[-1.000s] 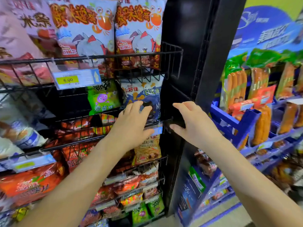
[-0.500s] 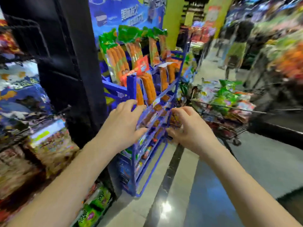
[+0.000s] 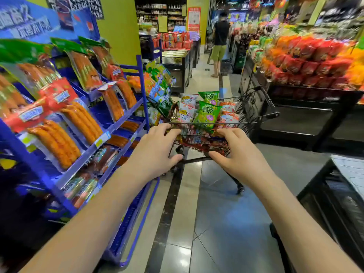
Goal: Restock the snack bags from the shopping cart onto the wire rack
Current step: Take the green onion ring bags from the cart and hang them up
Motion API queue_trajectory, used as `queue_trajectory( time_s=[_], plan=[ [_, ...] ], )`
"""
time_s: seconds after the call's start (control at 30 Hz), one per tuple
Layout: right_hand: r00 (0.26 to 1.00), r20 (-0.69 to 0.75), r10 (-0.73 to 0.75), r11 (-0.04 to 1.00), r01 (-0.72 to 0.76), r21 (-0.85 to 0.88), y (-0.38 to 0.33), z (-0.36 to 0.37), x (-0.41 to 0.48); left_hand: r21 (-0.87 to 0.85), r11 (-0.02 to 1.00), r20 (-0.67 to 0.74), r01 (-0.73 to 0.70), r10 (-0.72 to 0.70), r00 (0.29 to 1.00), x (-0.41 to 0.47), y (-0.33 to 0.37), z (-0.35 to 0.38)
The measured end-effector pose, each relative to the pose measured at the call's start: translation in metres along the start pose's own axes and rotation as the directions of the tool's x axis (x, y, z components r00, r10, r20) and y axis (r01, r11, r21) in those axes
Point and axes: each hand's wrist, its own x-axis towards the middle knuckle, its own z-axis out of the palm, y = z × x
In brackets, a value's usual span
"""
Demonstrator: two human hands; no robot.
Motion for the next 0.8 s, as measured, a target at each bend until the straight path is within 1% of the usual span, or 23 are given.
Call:
queue_trajectory(
  time_s=[0.17,0.37,0.6,0.7,0.8],
  plan=[
    [0.998,0.019,0.052,0.998,-0.052,0.031,0.065,-0.009,0.031,-0.01,1.0,0.039,-0.027,0.027,0.999,0.065,0.037,0.032],
    [0.993,0.041,0.107,0.994,-0.108,0.019,0.119,-0.003,0.086,-0.007,0.998,0.074,-0.061,0.061,0.995,0.146,0.045,0.062],
    [0.984,0.045,0.173,0.985,-0.174,0.017,0.161,0.031,0.174,-0.053,0.993,0.125,-0.103,0.109,0.986,0.252,0.011,0.108],
    [0.976,0.065,0.207,0.978,-0.207,-0.012,0.172,0.049,0.22,-0.081,0.992,0.152,-0.099,0.11,0.982,0.299,-0.012,0.123],
    [0.962,0.098,0.255,0.966,-0.249,-0.065,0.181,0.062,0.266,-0.068,0.988,0.199,-0.138,0.149,0.969,0.349,-0.033,0.131]
  ],
)
